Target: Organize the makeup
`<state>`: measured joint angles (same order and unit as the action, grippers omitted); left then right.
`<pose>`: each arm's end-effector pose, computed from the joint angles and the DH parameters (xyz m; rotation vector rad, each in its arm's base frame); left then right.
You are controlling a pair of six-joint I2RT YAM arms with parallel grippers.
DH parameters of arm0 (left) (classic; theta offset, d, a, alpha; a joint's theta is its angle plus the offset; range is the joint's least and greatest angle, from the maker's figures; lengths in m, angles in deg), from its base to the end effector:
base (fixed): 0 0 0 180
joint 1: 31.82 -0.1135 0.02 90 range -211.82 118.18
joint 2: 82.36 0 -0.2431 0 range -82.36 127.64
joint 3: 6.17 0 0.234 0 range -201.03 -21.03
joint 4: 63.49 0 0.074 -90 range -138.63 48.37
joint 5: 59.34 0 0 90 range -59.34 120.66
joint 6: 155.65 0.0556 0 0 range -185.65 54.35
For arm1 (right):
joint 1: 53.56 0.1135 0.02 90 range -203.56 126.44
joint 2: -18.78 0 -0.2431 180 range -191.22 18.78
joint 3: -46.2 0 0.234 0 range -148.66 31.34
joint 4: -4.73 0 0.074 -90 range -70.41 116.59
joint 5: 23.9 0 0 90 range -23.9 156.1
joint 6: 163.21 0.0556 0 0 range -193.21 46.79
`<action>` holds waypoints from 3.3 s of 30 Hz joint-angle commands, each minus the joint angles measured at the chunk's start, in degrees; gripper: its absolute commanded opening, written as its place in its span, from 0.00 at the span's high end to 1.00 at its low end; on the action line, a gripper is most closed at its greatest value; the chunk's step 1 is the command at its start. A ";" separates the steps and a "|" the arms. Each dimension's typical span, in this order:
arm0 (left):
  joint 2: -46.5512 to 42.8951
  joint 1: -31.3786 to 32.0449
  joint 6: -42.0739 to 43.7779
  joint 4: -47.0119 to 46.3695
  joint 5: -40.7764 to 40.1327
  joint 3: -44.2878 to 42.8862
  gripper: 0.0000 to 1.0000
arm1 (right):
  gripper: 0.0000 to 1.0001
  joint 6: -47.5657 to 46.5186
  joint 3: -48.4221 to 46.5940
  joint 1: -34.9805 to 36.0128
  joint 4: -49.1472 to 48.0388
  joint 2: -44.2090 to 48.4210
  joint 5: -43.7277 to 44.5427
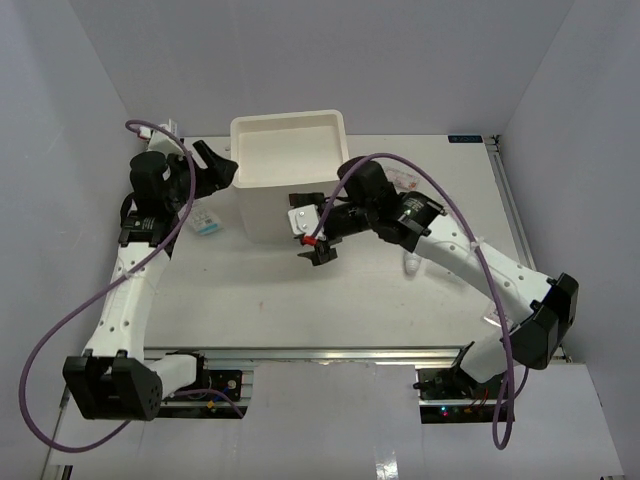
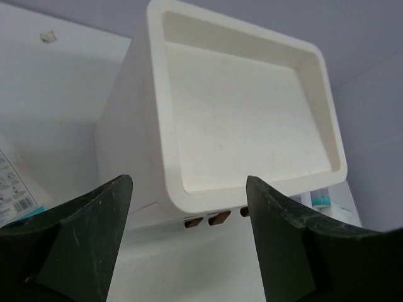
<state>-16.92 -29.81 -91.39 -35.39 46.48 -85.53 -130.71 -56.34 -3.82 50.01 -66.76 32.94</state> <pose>0.2690 -0.0246 0.3597 -0.1833 1.8399 -0.5913 0.1907 0.2723 0.3672 -1.8063 0.8924 0.5090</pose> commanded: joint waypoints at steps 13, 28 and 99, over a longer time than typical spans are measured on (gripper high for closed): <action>-8.53 13.57 -1.84 -7.62 6.89 20.93 0.46 | 0.22 -3.55 -19.75 -14.89 3.40 -17.81 -1.00; 12.43 27.30 -6.76 -16.06 -17.72 16.68 0.25 | 0.65 6.16 -27.19 -18.72 2.74 -25.77 -4.50; 22.93 36.84 -4.74 -18.24 -46.71 11.60 0.29 | 0.63 18.12 -24.28 -19.69 -3.89 -25.02 -2.53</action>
<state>4.21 6.95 -99.33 -53.00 4.65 -70.24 -112.80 -80.14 -22.49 49.24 -92.72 28.86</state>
